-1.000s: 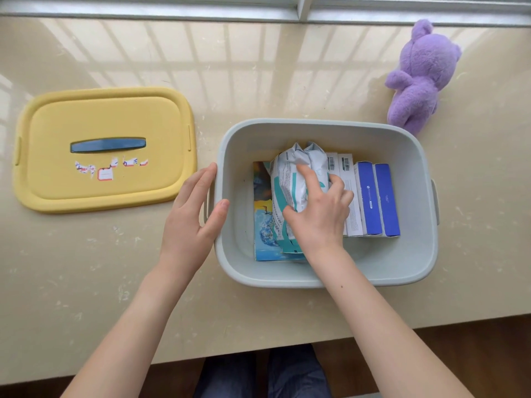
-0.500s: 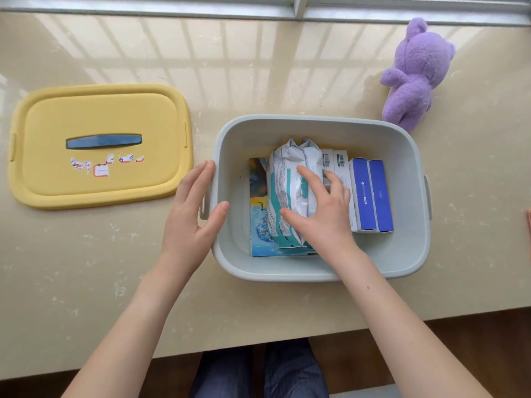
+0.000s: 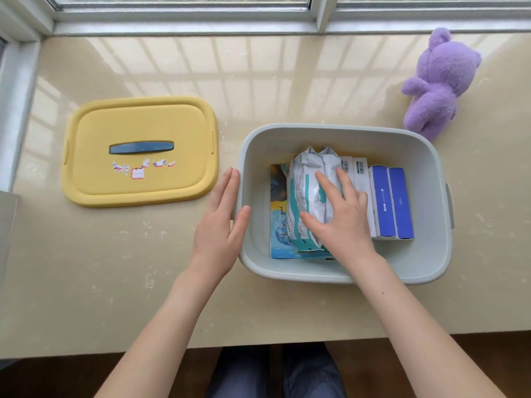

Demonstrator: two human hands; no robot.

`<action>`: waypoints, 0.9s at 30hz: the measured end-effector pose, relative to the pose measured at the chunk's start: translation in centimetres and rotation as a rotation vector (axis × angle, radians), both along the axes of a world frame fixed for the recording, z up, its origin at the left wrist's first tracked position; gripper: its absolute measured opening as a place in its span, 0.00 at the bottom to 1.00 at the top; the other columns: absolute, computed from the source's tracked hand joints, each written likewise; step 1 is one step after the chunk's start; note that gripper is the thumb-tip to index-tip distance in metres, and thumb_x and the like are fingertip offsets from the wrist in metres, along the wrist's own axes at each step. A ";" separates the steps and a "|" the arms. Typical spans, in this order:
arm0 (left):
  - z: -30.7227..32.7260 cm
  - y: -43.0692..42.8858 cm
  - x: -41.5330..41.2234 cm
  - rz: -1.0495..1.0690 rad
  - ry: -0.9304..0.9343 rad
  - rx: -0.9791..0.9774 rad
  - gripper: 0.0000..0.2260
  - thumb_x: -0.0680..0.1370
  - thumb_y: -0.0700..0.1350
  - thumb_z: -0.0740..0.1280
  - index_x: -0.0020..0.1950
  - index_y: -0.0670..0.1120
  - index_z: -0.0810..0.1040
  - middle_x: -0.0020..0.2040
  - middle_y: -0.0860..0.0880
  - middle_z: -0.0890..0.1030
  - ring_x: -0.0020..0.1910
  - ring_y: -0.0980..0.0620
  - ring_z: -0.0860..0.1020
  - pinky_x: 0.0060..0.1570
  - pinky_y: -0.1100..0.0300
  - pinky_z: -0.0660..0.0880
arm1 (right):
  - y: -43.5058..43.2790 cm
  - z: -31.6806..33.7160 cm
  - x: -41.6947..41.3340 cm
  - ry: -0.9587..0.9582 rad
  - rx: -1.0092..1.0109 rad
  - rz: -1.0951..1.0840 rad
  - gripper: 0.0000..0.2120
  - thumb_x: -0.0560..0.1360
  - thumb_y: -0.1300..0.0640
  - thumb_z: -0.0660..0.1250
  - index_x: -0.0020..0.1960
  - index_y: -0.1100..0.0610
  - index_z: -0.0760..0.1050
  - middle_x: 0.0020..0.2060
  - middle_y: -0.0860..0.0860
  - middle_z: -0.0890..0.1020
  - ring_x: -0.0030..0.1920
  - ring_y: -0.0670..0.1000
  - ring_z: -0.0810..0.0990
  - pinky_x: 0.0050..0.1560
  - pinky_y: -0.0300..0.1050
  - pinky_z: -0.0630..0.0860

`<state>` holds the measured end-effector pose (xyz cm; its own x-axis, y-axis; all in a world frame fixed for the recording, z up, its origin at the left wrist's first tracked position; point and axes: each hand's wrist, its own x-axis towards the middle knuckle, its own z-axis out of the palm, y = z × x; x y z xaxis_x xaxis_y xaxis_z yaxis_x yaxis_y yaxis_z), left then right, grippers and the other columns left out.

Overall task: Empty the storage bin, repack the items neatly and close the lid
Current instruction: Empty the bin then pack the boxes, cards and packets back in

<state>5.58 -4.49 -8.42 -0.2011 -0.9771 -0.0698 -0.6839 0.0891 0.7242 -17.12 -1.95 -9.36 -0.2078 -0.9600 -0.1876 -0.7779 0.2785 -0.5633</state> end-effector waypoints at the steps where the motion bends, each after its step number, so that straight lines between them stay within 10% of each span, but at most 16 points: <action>1: -0.1 0.2 -0.1 0.007 0.006 0.001 0.26 0.81 0.51 0.56 0.79 0.50 0.57 0.79 0.56 0.56 0.76 0.65 0.53 0.67 0.78 0.52 | 0.0 -0.1 -0.1 0.008 0.005 0.010 0.36 0.73 0.44 0.70 0.77 0.42 0.58 0.78 0.44 0.53 0.68 0.52 0.58 0.67 0.45 0.62; 8: -0.2 0.2 -0.1 0.007 -0.017 0.000 0.26 0.81 0.51 0.55 0.79 0.53 0.56 0.78 0.62 0.54 0.75 0.69 0.51 0.66 0.79 0.51 | 0.0 -0.4 -0.2 -0.012 0.002 0.008 0.35 0.73 0.43 0.70 0.76 0.42 0.60 0.78 0.44 0.54 0.71 0.52 0.56 0.67 0.44 0.60; 14: 2.4 0.1 0.3 -0.036 -0.146 0.048 0.26 0.82 0.50 0.59 0.79 0.52 0.57 0.78 0.55 0.58 0.76 0.58 0.57 0.72 0.57 0.61 | 1.0 3.9 -1.0 -0.046 -0.026 -0.080 0.32 0.74 0.42 0.69 0.75 0.44 0.63 0.74 0.50 0.64 0.72 0.54 0.62 0.70 0.51 0.63; 27: 21.4 6.1 -0.8 -0.176 -0.164 -0.337 0.23 0.82 0.54 0.53 0.76 0.50 0.66 0.74 0.53 0.69 0.75 0.48 0.62 0.73 0.52 0.57 | 6.9 23.0 -2.5 0.140 -0.434 0.038 0.24 0.79 0.45 0.57 0.70 0.57 0.73 0.66 0.55 0.75 0.68 0.56 0.71 0.68 0.47 0.65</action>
<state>4.73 1.66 12.97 -0.3801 -0.9024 0.2031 -0.7412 0.4285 0.5168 -19.67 4.92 13.61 -0.1655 -0.9510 0.2612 -0.8600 0.0095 -0.5103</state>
